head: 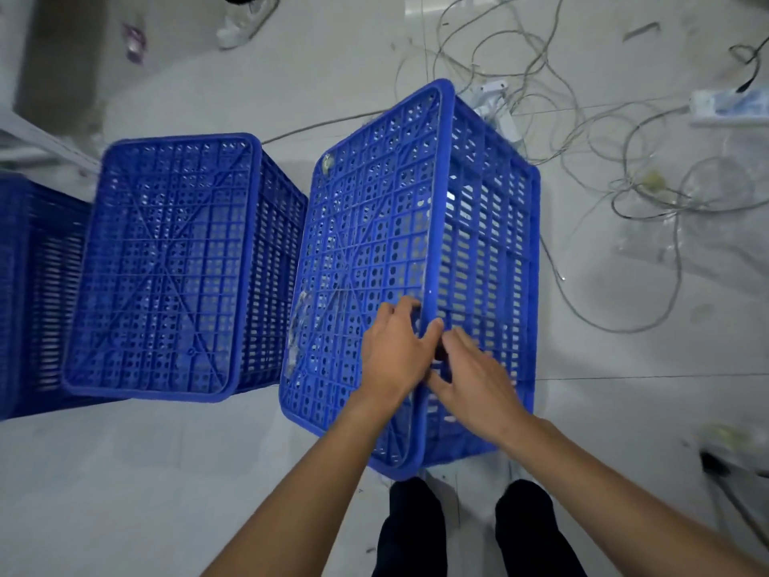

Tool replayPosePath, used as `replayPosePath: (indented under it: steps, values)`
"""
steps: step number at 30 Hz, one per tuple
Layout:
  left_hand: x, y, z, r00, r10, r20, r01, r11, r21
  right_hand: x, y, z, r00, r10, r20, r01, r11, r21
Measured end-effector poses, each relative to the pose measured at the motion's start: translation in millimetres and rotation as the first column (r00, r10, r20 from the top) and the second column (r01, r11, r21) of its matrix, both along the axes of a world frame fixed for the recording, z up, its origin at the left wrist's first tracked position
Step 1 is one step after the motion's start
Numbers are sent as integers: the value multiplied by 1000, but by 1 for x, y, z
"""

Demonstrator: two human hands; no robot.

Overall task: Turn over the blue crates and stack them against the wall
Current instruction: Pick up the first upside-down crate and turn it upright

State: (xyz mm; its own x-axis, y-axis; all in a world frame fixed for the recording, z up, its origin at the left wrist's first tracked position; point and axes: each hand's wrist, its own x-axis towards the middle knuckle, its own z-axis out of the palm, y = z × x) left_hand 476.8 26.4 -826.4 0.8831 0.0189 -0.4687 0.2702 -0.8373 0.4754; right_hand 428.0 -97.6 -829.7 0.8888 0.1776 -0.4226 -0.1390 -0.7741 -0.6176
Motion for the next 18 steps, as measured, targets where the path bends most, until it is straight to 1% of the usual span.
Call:
replayPosePath:
  steps: [2, 3, 5, 6, 8, 10, 12, 13, 14, 16, 17, 18]
  values:
    - [5, 16, 2, 999, -6, 38, 5, 1000, 31, 4, 9, -2, 1000, 8, -5, -8, 997, 78]
    - [6, 24, 4, 998, -17, 60, 14, 999, 51, 7, 11, -6, 1000, -30, 11, 28, 994, 108]
    - [9, 40, 7, 995, -48, 85, 40, 995, 92, 15, 11, -20, 977, -202, 67, 194, 975, 106]
    - [10, 49, 9, 995, -52, 88, 42, 994, 105, 19, 6, -31, 949, -306, 72, 301, 951, 75]
    - [12, 65, 12, 996, -35, 81, 25, 993, 114, 27, -8, -53, 869, -495, -3, 495, 868, -31]
    - [16, 81, 14, 998, -31, 59, 22, 990, 141, 30, -24, -74, 781, -620, -70, 606, 780, -155]
    - [23, 93, 14, 999, -33, 14, 30, 984, 174, 31, -34, -87, 696, -709, -111, 669, 697, -259]
    - [27, 98, 14, 1000, -25, -4, 26, 983, 182, 30, -37, -95, 651, -737, -180, 688, 674, -270]
    - [30, 104, 13, 1000, -14, -18, 17, 983, 182, 30, -36, -100, 595, -747, -295, 710, 661, -241]
    - [37, 115, 11, 999, 10, -31, -4, 985, 175, 26, -30, -111, 458, -705, -541, 782, 609, -132]
    - [40, 121, 10, 999, 21, -35, -14, 985, 171, 23, -27, -116, 414, -684, -600, 811, 577, -97]
    - [42, 126, 10, 999, 32, -43, -24, 986, 166, 20, -24, -119, 389, -684, -617, 834, 546, -80]
